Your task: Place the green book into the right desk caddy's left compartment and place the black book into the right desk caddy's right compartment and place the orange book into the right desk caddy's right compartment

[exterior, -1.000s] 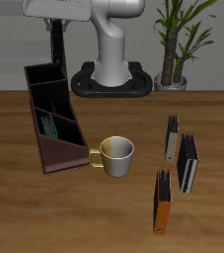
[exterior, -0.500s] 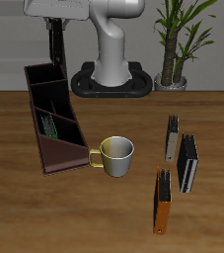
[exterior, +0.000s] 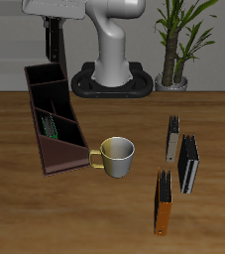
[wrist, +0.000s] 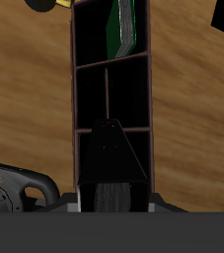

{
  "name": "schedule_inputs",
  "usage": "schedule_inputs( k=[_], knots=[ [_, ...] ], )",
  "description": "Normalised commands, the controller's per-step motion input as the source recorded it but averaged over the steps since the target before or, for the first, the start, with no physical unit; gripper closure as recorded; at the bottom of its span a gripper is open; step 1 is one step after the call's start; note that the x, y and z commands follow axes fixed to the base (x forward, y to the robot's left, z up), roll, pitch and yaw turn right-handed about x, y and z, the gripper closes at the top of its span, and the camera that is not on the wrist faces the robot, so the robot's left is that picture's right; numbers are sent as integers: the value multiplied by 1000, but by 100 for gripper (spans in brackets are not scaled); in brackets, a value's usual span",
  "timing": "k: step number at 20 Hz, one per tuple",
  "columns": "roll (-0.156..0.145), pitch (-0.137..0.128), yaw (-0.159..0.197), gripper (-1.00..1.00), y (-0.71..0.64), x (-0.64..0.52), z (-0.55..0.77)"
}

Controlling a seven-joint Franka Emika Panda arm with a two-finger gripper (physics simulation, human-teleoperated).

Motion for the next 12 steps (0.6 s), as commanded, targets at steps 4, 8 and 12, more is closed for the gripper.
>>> schedule_inputs(
  k=[4, 8, 12],
  knots=[
    [25, 18, -21, 100, -159, -153, 40],
    [12, 49, -64, 100, -209, -94, -17],
    [61, 69, -86, 100, -104, -122, -24]
  ],
)
